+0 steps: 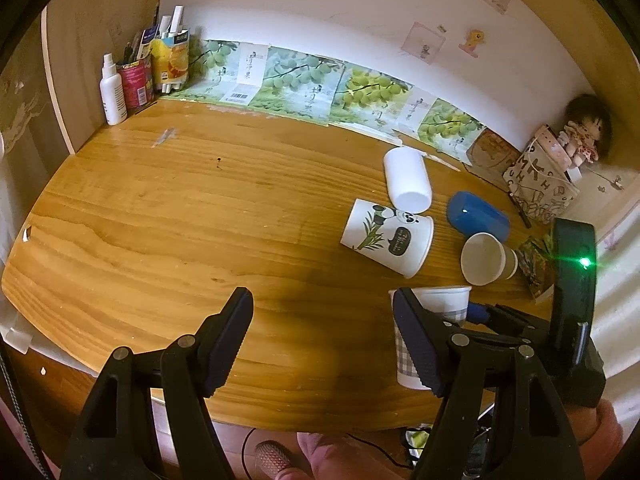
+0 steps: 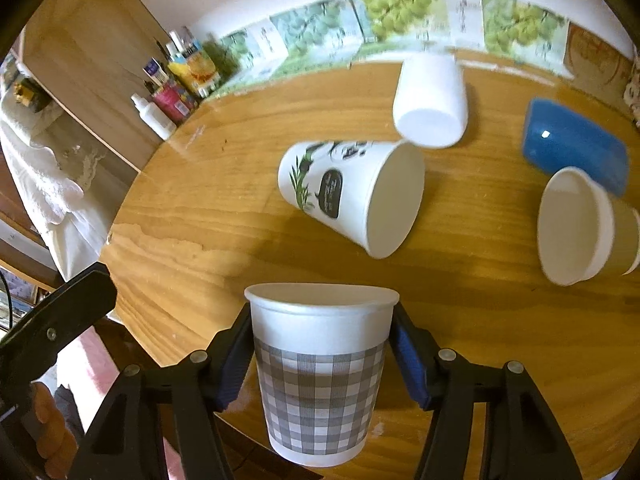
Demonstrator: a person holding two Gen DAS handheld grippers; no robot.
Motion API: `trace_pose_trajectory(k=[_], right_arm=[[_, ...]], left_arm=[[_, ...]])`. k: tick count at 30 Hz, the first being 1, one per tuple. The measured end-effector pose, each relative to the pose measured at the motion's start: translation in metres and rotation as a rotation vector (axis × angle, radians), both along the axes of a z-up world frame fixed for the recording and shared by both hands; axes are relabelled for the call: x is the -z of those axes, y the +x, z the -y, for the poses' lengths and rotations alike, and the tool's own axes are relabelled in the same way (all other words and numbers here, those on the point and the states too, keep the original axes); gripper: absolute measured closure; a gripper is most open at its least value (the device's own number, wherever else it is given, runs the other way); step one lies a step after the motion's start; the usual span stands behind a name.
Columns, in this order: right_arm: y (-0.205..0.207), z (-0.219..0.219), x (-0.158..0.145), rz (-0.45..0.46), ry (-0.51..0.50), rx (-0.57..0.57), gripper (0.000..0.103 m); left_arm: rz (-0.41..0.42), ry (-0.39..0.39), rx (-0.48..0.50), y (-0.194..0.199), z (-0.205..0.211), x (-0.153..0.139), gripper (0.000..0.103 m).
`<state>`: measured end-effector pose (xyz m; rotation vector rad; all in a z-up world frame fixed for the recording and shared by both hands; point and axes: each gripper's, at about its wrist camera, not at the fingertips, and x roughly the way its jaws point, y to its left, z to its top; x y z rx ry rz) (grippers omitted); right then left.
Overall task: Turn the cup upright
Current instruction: 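Carry the gingham cup with the right tool, set it down upright, open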
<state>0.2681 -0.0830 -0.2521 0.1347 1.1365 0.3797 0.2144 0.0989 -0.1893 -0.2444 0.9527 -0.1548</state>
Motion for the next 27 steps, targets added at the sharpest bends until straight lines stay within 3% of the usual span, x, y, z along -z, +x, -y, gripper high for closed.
trace_pose_trajectory(k=[17, 27], right_arm=[[-0.063, 0.020, -0.026, 0.476, 0.010, 0.103, 0.039], [-0.091, 0.032, -0.011, 0.620, 0.026, 0.179, 0.038]], left_arm=[[0.007, 0.037, 0.057, -0.023, 0.012, 0.000, 0.027], [0.023, 0.088, 0.101, -0.045, 0.017, 0.009, 0.027]])
